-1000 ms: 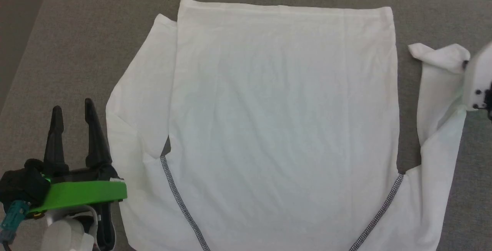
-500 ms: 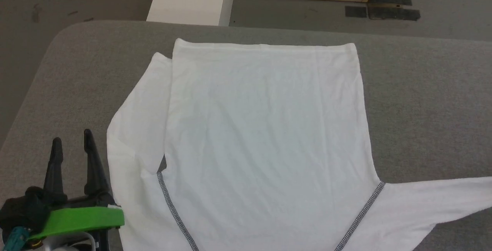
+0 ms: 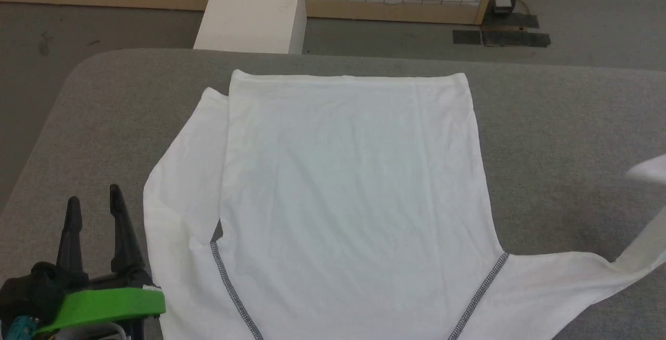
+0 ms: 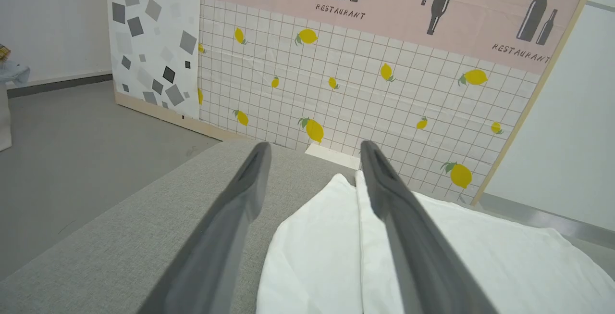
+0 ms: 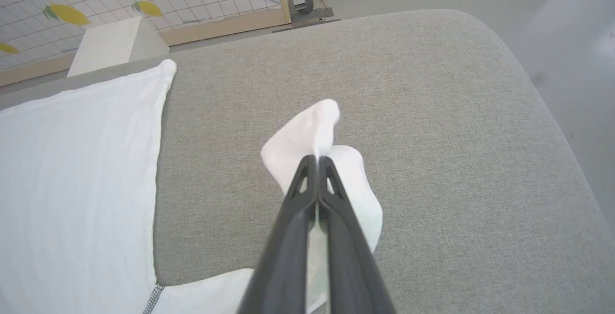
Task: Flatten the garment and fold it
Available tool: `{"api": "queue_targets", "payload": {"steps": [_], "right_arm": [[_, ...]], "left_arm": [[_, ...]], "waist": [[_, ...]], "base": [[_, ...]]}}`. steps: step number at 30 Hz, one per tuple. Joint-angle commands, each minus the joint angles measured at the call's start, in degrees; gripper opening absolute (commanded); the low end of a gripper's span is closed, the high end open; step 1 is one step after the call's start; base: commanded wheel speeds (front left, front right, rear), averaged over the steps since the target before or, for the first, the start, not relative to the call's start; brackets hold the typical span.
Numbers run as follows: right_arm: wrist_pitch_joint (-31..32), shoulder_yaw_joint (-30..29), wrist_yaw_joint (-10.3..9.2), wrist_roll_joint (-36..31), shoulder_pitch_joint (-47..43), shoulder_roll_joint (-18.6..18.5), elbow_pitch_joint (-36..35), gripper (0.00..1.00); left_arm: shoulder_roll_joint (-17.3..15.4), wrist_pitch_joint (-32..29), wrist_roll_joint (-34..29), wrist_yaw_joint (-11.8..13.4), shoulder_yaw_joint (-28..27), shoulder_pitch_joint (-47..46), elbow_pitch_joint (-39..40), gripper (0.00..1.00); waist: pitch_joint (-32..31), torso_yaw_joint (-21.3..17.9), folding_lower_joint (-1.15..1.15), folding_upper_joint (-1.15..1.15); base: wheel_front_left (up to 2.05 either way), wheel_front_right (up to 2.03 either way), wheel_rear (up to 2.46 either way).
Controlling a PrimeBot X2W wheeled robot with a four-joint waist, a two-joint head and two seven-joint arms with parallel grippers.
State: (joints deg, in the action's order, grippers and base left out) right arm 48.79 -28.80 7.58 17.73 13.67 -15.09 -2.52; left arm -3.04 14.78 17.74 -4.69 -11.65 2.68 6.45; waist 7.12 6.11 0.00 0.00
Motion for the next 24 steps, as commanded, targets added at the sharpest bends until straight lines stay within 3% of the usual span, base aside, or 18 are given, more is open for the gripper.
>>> {"api": "queue_targets", "payload": {"steps": [1, 6, 13, 17, 24], "right_arm": [[1.8, 2.1, -0.09, 2.3, -1.3, -0.4, -2.1, 0.00], [10.0, 12.4, -0.09, 9.9, -4.7, 0.0, -10.5, 0.00], [14.6, 28.1, -0.09, 17.3, -5.5, 2.6, -15.4, 0.00], [13.4, 36.3, -0.09, 19.5, -3.5, 4.2, -13.2, 0.00], [5.1, 48.1, -0.09, 19.8, 2.8, 8.1, -3.8, 0.00]], "left_arm": [[0.2, 0.2, 0.5, 0.2, 0.1, 0.9, -0.1, 1.00], [0.2, 0.2, 0.4, 0.4, 0.2, 1.9, -0.2, 1.00], [0.2, 0.2, 0.2, 0.3, 0.0, 3.4, 0.0, 1.00], [0.2, 0.2, 0.1, 0.3, 0.3, 3.5, 0.0, 1.00], [0.2, 0.2, -0.1, -0.1, 1.6, 3.0, -0.4, 1.00]], "waist": [[-1.1, 0.4, 0.00, 0.00], [-3.3, 1.0, 0.00, 0.00], [-5.0, 1.9, 0.00, 0.00], [-5.1, 2.5, 0.00, 0.00], [-4.5, 4.5, 0.00, 0.00]], "base": [[0.00, 0.00, 0.00], [0.00, 0.00, 0.00], [0.00, 0.00, 0.00], [0.00, 0.00, 0.00], [0.00, 0.00, 0.00]]}}
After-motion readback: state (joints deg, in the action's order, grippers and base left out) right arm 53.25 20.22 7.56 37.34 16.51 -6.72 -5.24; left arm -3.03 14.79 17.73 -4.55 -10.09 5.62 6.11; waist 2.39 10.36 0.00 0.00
